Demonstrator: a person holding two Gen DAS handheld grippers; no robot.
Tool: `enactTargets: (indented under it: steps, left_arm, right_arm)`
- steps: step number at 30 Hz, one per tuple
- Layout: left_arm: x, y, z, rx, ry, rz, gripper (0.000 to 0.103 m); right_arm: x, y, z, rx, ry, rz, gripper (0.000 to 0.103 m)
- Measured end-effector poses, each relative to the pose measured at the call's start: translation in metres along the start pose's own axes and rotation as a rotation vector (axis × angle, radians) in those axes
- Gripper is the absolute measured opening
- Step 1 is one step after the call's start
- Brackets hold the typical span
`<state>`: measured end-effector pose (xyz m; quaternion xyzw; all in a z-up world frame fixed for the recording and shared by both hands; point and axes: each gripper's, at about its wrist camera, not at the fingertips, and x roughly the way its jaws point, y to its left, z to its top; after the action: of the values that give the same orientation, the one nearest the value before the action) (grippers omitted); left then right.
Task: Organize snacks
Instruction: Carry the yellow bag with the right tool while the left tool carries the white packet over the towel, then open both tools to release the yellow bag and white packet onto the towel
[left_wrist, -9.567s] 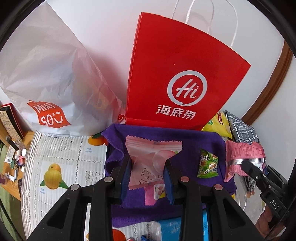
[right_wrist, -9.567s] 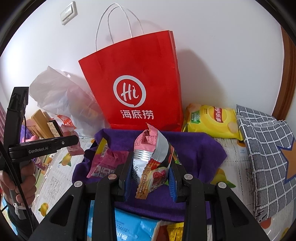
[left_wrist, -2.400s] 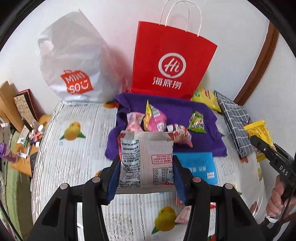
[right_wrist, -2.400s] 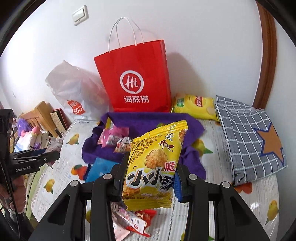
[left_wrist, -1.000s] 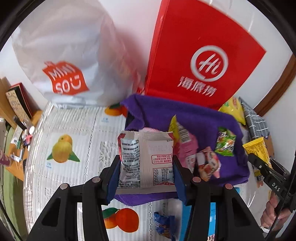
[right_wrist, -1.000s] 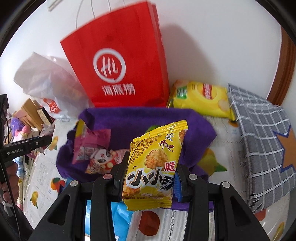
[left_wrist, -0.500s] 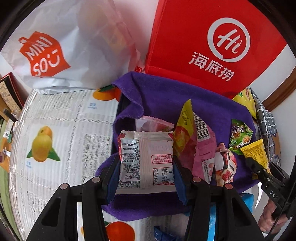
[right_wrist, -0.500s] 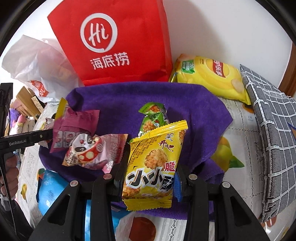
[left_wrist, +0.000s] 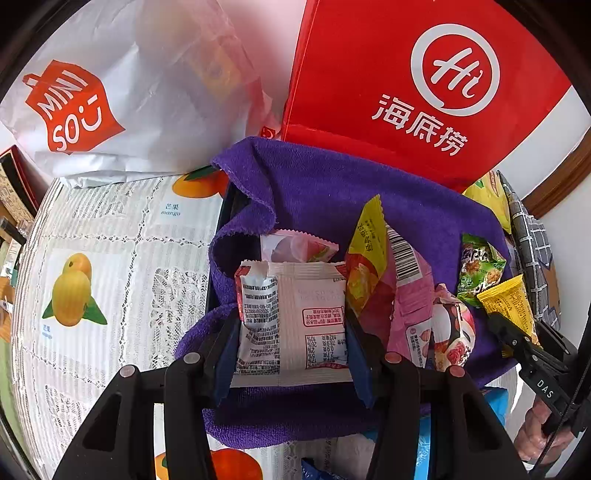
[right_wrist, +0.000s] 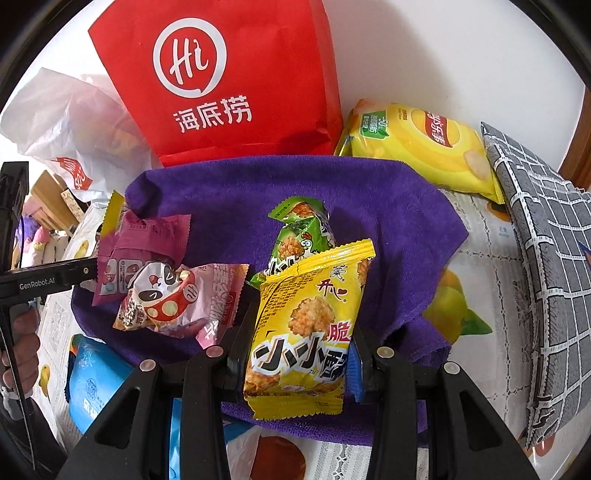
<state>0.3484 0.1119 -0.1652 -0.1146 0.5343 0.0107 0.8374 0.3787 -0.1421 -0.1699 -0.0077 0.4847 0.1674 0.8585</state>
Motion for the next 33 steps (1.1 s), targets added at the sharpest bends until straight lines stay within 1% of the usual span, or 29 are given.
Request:
enactTargets:
  steps: [18,25,27,33]
  left_arm:
    - [0.003,0.000,-0.002,0.005,0.006,-0.007,0.051]
    - [0.003,0.000,-0.002,0.005,0.008,-0.013,0.051]
    - [0.003,0.000,-0.002,0.009,0.008,-0.013,0.051]
    - [0.000,0.001,-0.003,0.026,0.015,-0.006,0.052]
  right_arm:
    - [0.002,0.000,-0.001,0.004,-0.003,0.011,0.041]
    - [0.001,0.000,0.003,0.006,-0.038,0.005,0.041]
    - [0.003,0.000,0.004,0.001,-0.038,-0.005,0.041]
    - [0.010,0.001,0.003,0.003,-0.025,0.001,0.042]
